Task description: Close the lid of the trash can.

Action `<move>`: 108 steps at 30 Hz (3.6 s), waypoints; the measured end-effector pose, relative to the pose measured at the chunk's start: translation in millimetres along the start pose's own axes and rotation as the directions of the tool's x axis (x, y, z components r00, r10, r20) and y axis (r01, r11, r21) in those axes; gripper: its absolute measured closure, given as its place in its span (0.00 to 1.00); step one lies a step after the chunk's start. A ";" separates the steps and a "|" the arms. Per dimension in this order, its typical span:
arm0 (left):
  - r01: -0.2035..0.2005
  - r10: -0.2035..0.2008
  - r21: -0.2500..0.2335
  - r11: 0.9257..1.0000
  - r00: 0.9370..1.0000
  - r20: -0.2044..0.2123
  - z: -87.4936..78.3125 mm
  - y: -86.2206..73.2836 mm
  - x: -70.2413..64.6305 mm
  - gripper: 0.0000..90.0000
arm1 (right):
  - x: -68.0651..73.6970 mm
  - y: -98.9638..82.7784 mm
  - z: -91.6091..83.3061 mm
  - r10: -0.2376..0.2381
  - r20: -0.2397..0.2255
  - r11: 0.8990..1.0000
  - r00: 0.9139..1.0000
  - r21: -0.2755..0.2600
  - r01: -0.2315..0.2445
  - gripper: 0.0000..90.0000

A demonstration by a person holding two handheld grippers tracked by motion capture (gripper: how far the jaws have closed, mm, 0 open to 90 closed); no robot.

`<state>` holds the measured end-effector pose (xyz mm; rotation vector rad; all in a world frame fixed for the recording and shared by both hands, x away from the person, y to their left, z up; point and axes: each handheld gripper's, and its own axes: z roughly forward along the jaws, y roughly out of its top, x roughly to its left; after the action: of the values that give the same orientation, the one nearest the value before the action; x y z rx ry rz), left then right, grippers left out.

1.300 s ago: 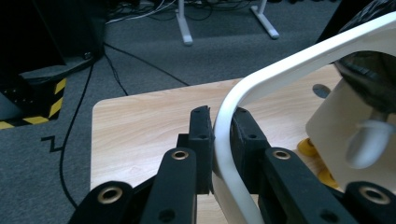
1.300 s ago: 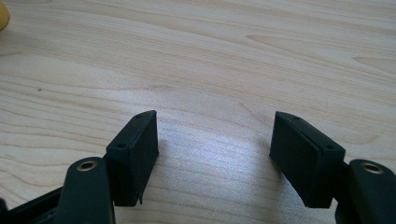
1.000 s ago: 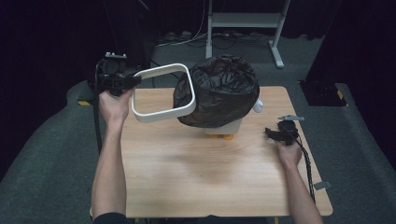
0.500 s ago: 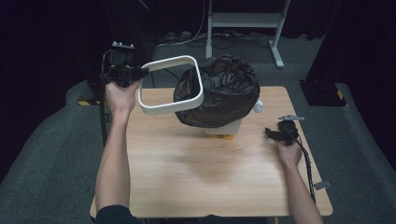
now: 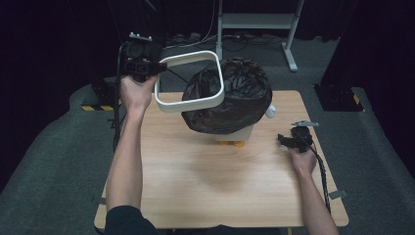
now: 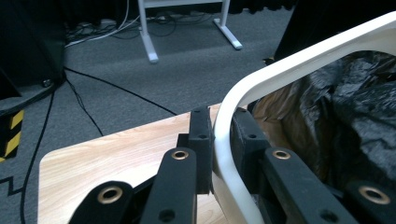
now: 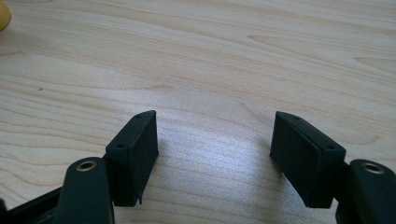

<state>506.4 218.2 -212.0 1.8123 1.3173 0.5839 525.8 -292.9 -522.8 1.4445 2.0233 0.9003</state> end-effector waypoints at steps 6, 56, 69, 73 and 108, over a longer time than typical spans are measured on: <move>-0.024 0.024 -0.010 1.000 1.000 0.020 5.8 13.3 -13.9 0.89 | 0.2 0.1 0.1 0.000 -0.001 1.000 1.000 -0.001 0.000 0.35; -0.120 0.113 0.067 0.990 0.989 0.096 86.7 50.6 -80.8 0.89 | 0.9 0.5 0.5 0.002 -0.004 1.000 1.000 0.001 -0.002 0.35; -0.131 0.124 0.089 0.987 0.989 0.083 104.2 48.7 -86.0 0.89 | 1.6 0.9 1.1 0.001 -0.005 1.000 1.000 -0.002 -0.001 0.36; -0.133 0.127 0.095 0.987 0.990 0.068 105.8 47.8 -86.0 0.89 | 2.0 1.3 1.5 0.003 -0.005 1.000 1.000 -0.001 -0.003 0.36; -0.201 0.201 0.109 0.974 0.980 0.012 111.5 49.6 -95.7 0.89 | 5.0 3.4 -6.2 0.011 -0.087 1.000 0.996 0.028 -0.008 0.42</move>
<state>584.3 84.9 -226.8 2.0519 1.1926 0.6285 521.9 -288.9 -516.2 1.4539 2.1009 0.9586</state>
